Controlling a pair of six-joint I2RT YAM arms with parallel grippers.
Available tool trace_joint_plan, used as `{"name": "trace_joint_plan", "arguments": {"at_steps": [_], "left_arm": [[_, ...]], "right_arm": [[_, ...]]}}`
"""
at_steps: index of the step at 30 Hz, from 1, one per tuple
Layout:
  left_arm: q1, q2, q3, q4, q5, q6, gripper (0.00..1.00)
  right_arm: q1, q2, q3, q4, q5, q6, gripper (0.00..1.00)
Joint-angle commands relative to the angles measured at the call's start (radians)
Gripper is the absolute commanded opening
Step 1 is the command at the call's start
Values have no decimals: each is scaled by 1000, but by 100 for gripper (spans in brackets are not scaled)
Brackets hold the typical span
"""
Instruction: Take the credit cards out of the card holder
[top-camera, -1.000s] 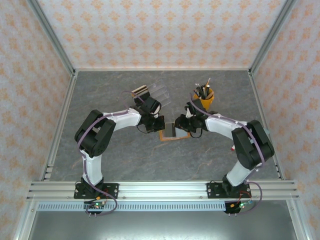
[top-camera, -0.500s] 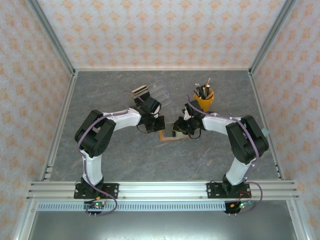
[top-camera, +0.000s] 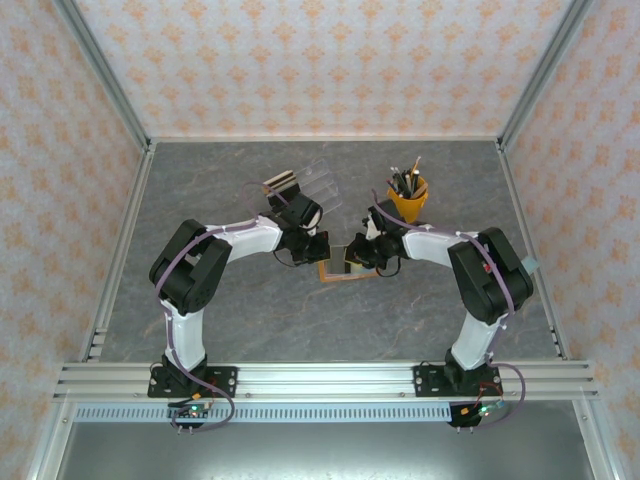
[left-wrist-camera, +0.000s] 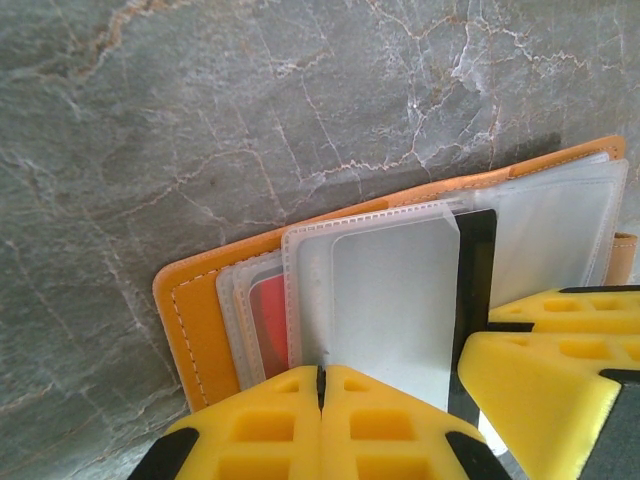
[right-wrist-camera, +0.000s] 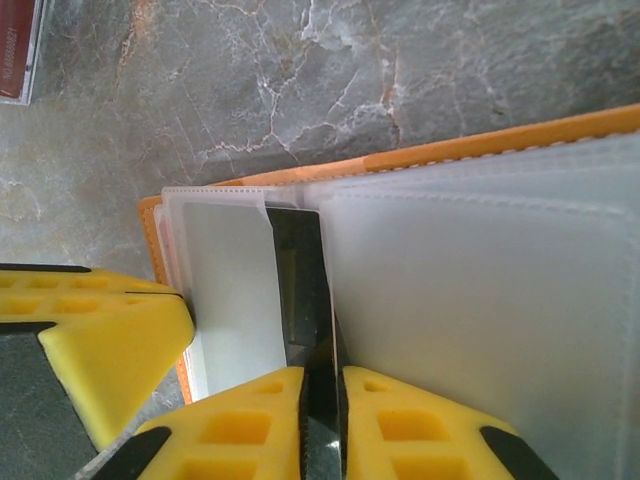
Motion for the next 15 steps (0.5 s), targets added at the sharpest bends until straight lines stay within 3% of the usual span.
{"name": "trace_joint_plan", "arguments": {"at_steps": [1, 8, 15], "left_arm": [[-1, 43, -23, -115, -72, 23, 0], [-2, 22, -8, -141, -87, 39, 0], [0, -9, 9, -135, -61, 48, 6]], "right_arm": [[-1, 3, 19, -11, 50, -19, 14], [-3, -85, -22, -53, 157, -39, 7], [-16, -199, -68, -63, 196, -40, 2]]}}
